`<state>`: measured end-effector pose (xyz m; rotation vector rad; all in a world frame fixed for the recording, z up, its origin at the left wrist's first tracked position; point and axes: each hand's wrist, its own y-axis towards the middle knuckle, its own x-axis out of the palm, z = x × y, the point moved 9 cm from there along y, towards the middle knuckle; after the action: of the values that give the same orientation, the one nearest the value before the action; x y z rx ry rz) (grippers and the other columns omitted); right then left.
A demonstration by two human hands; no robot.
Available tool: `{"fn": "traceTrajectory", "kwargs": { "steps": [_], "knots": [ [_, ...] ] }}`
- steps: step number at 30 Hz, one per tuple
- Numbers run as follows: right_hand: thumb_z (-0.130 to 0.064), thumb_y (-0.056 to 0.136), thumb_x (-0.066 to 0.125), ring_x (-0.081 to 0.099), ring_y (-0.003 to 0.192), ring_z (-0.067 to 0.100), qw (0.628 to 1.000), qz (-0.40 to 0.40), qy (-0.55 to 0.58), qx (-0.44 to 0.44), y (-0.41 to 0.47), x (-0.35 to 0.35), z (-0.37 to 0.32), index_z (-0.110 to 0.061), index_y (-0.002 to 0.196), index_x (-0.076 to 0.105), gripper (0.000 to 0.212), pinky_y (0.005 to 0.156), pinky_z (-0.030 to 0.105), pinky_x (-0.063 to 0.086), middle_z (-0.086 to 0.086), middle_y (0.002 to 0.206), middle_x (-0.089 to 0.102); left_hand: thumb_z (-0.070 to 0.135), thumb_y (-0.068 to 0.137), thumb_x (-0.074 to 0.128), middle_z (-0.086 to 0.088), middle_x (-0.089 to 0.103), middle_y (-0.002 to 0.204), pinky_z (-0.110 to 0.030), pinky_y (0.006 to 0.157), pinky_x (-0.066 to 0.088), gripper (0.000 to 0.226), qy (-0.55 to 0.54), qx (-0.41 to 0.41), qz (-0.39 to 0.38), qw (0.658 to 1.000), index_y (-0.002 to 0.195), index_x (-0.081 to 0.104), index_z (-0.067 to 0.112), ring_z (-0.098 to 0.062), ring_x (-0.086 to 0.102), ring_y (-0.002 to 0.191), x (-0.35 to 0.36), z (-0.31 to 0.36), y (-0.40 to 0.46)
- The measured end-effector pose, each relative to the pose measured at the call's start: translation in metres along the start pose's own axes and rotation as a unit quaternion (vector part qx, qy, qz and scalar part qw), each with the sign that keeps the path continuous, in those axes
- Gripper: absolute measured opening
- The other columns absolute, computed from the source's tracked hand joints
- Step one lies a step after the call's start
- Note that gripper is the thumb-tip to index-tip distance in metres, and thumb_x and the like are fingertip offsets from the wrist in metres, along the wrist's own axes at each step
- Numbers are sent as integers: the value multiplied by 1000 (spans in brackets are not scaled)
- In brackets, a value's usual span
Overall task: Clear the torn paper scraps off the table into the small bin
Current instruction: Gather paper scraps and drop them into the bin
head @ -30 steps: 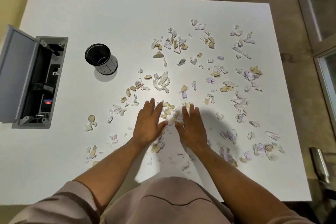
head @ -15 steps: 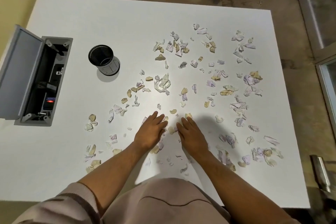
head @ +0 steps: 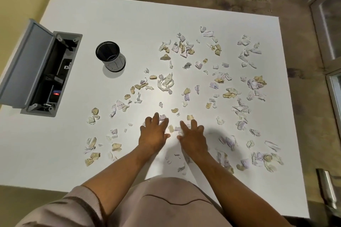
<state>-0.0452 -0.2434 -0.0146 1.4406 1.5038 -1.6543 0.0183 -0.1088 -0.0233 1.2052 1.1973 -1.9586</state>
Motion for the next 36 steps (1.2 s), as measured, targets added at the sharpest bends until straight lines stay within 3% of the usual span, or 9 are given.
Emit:
{"fn": "traceTrajectory", "kwargs": {
  "steps": [3, 8, 13, 16, 20, 24, 28, 30, 36],
  "knots": [
    [-32, 90, 66, 51, 112, 24, 998, 36, 14, -41, -3, -1, -11, -26, 130, 51, 43, 78, 27, 55, 8, 132, 51, 27, 91, 58, -8, 47, 132, -40, 75, 50, 33, -22, 16, 22, 999, 123, 53, 20, -33, 42, 112, 6, 4, 0],
    [-4, 43, 95, 62, 69, 23, 989, 94, 44, -106, -10, -10, -22, -9, 86, 74, 48, 43, 23, 51, 10, 86, 68, 7, 86, 56, -2, 57, 94, -36, 61, 47, 11, -52, 14, 64, 997, 85, 64, 14, -26, 50, 93, 7, 2, -2],
    [3, 56, 88, 63, 80, 24, 989, 71, 74, -104, -4, 0, -20, -9, 85, 73, 35, 51, 18, 45, 8, 90, 69, 6, 86, 52, -2, 62, 85, -39, 63, 50, 19, -109, -22, 45, 993, 78, 68, 12, -25, 57, 83, 10, -6, -1],
    [9, 72, 71, 53, 68, 19, 973, 103, 187, -83, 2, -6, -15, -14, 68, 64, 25, 50, 17, 35, 3, 71, 60, 6, 83, 54, -3, 69, 92, -31, 71, 50, 18, -211, -79, 42, 973, 84, 70, 12, -23, 63, 83, 4, -20, -2],
    [-4, 80, 72, 65, 79, 9, 915, 92, 393, -15, 10, -20, -6, -7, 89, 77, 11, 76, 6, 47, 3, 90, 75, 3, 83, 62, 1, 73, 77, -23, 70, 53, 15, -349, -140, 59, 925, 76, 74, 7, -6, 60, 62, -16, -38, -8],
    [-16, 80, 73, 70, 86, 12, 844, 3, 530, 80, 20, -11, -13, -20, 94, 78, 15, 79, 28, 56, -8, 93, 76, 8, 80, 74, 17, 68, 72, -6, 66, 46, 8, -439, -173, 57, 880, 84, 79, 13, 13, 59, 66, -32, -66, -7],
    [-4, 85, 67, 68, 78, 15, 729, -47, 674, 109, 30, -22, -45, -14, 89, 75, 13, 70, 21, 53, 3, 87, 75, 10, 79, 78, 3, 74, 87, 0, 60, 40, 12, -500, -189, 78, 842, 91, 78, 8, 4, 62, 71, -58, -93, 1],
    [-3, 85, 68, 68, 85, 24, 676, -71, 724, 123, 41, -23, -64, -8, 99, 73, 15, 77, 32, 53, 14, 97, 74, 7, 79, 78, -1, 73, 86, -2, 59, 42, 12, -535, -197, 95, 816, 91, 77, 5, -2, 63, 70, -72, -107, 7],
    [3, 87, 62, 72, 85, 18, 613, -61, 779, 116, 77, -54, -124, -5, 101, 70, 18, 72, 24, 57, 8, 93, 75, 9, 78, 80, -2, 73, 85, -15, 61, 50, 12, -567, -200, 154, 784, 89, 77, 11, -10, 65, 71, -125, -155, 33]
  ]
}}
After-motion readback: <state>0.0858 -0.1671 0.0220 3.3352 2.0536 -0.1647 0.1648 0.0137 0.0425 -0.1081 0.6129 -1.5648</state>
